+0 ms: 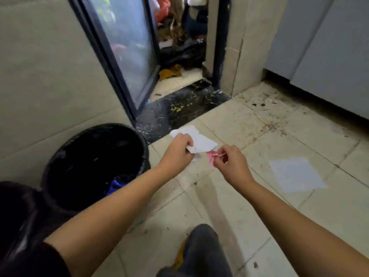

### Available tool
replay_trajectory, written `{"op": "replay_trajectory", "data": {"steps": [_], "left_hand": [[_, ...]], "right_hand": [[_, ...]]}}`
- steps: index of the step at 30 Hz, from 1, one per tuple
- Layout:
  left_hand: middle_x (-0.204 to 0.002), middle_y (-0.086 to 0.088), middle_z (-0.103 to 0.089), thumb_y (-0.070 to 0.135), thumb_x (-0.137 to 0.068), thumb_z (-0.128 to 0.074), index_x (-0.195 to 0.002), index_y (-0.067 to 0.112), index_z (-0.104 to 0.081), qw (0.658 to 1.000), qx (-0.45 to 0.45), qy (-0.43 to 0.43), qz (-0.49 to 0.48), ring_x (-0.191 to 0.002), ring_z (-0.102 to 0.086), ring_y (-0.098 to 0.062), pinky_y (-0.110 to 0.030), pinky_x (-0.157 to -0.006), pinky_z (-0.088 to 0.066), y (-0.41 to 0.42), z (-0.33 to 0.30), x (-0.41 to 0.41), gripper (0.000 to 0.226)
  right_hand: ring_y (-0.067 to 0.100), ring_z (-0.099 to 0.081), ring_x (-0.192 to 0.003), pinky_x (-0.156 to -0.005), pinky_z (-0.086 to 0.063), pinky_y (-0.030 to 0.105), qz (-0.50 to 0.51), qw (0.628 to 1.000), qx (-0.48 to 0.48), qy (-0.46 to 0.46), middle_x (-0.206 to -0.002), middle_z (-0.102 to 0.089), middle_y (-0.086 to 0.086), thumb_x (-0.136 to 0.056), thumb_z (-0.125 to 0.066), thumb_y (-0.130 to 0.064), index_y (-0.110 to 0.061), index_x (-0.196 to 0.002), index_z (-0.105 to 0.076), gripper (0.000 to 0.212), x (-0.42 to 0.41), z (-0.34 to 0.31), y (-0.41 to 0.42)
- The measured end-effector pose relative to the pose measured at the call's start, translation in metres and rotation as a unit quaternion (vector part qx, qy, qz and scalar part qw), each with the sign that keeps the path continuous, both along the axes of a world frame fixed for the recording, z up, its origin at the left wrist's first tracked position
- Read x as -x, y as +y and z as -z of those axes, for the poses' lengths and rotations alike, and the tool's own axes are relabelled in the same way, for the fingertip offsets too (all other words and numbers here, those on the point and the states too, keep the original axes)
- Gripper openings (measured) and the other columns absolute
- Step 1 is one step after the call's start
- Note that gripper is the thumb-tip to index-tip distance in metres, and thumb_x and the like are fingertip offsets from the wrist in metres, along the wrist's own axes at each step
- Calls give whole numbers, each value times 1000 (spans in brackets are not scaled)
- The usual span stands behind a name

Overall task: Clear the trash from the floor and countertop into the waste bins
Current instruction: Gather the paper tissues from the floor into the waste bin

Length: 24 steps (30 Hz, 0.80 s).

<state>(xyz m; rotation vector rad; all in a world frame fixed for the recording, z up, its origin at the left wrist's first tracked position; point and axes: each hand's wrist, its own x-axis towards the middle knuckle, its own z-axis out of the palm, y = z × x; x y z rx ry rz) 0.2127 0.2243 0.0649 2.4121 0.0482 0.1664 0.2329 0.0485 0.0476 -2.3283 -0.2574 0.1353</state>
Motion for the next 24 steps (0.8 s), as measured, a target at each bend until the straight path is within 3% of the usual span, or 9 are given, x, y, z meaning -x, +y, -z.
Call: {"op": "replay_trajectory", "data": {"steps": [4, 9, 13, 15, 16, 19, 20, 22, 24], "left_hand": [[-89, -15, -56, -2, -79, -54, -85, 0, -57, 992, -20, -38, -115, -81, -52, -29, -26, -63, -31, 92, -43, 49, 8], [-91, -8, -50, -1, -81, -54, -89, 1, -57, 978, -51, 19, -202, -80, -47, -21, -19, -57, -29, 177, -32, 103, 9], [-89, -6, -52, 6, -72, -56, -86, 2, -59, 959, -117, 186, -179, -89, -54, -20, -19, -66, -36, 212, 13, 109, 16], [-89, -8, -57, 10, -73, -56, -84, 7, -58, 926, -153, 309, -155, -91, -57, -25, -29, -75, -42, 217, 33, 99, 12], [-84, -7, -57, 7, -77, -56, -82, 7, -58, 908, -161, 361, -139, -89, -55, -26, -32, -73, -42, 217, 41, 93, 6], [-69, 3, -43, 7, -86, -53, -112, 6, -63, 869, -156, 459, -101, -89, -51, -20, -23, -60, -40, 215, 63, 81, 28], [-73, 3, -49, 9, -88, -53, -122, 5, -59, 853, -139, 495, -87, -91, -50, -19, -19, -61, -42, 216, 67, 80, 34], [-111, -8, -65, 12, -89, -56, -133, 7, -52, 818, -115, 560, -57, -104, -56, -21, -26, -83, -51, 218, 71, 78, 45], [-136, -13, -55, 13, -88, -57, -136, 10, -48, 817, -132, 560, -46, -121, -55, -28, -34, -96, -46, 217, 64, 74, 48]], "right_hand": [[13, -49, -71, -57, -35, 18, -107, 992, -17, -67, -89, -57, 6, -88, -62, -22, -10, -84, -60, 13, 11, -47, 83], [28, -56, -86, -71, -41, 30, -246, 965, 3, -87, -98, -55, 13, -87, -58, -11, -4, -94, -61, 10, 26, -57, 176], [37, -57, -98, -85, -49, 41, -344, 929, 128, -47, -111, -52, 17, -90, -51, -12, -3, -106, -58, 20, 26, -24, 238], [38, -58, -102, -89, -50, 41, -379, 903, 204, -5, -116, -52, 16, -91, -50, -16, -3, -110, -58, 24, 24, -8, 265], [37, -58, -102, -89, -50, 40, -398, 883, 248, 11, -116, -54, 15, -91, -51, -19, -3, -111, -59, 27, 23, -1, 277], [35, -60, -100, -85, -49, 37, -467, 797, 378, 61, -110, -61, 15, -90, -57, -23, -3, -113, -62, 30, 22, 18, 295], [33, -59, -93, -85, -49, 36, -486, 767, 412, 74, -102, -61, 14, -88, -59, -22, -4, -109, -64, 28, 22, 24, 298], [29, -56, -79, -84, -48, 35, -508, 724, 458, 86, -92, -60, 12, -87, -60, -21, -5, -98, -67, 21, 22, 29, 300], [31, -58, -89, -83, -48, 35, -502, 740, 440, 79, -106, -63, 15, -89, -58, -17, -7, -109, -66, 24, 18, 22, 296]]}}
